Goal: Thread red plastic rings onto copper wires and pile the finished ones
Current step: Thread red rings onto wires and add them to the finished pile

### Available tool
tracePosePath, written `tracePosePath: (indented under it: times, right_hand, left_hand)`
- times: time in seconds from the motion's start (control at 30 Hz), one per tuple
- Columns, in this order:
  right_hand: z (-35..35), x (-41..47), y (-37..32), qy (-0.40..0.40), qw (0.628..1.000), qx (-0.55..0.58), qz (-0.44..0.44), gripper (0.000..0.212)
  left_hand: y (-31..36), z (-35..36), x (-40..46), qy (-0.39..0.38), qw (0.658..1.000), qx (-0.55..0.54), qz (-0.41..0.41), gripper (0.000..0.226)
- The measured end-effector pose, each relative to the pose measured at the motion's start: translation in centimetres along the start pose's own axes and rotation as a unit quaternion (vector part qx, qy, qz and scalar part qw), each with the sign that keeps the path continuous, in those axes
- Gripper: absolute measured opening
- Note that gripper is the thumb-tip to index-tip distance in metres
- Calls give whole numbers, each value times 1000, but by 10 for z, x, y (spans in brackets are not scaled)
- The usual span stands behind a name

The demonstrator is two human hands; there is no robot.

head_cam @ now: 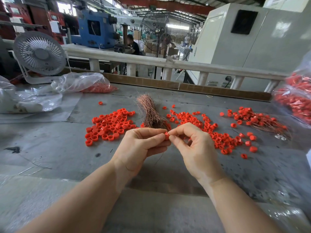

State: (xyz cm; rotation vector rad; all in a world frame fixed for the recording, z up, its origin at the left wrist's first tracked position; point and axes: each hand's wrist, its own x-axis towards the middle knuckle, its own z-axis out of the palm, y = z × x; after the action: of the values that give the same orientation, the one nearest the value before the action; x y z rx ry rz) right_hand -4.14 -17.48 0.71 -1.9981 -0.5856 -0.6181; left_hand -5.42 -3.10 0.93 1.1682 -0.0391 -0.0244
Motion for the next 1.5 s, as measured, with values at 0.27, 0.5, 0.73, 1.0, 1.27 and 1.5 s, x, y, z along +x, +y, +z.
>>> tracePosePath:
  times: [0.27, 0.5, 0.73, 1.0, 1.27, 1.5]
  right_hand:
    - [-1, -1, 0, 1, 1000, 1, 0, 13]
    - [1, -2, -4, 15, 995, -53, -83, 10]
    - [3, -3, -7, 16, 990, -92, -102, 10]
    - [3, -5, -11, 13, 988, -120, -92, 9]
    - [4, -5, -7, 35, 986, -146, -75, 16]
    - [2, -3, -5, 38, 990, -119, -71, 8]
  left_hand:
    - [-1, 0, 1, -9, 1000, -1, 4, 13]
    - [-2, 0, 0, 1, 1000, 8, 21, 12]
    - [-2, 1, -1, 15, 1000, 20, 13, 13]
    - [-3, 0, 1, 23, 999, 29, 12, 14]
    - [-1, 1, 0, 17, 997, 74, 5, 17]
    - [1, 2, -1, 0, 998, 60, -1, 21]
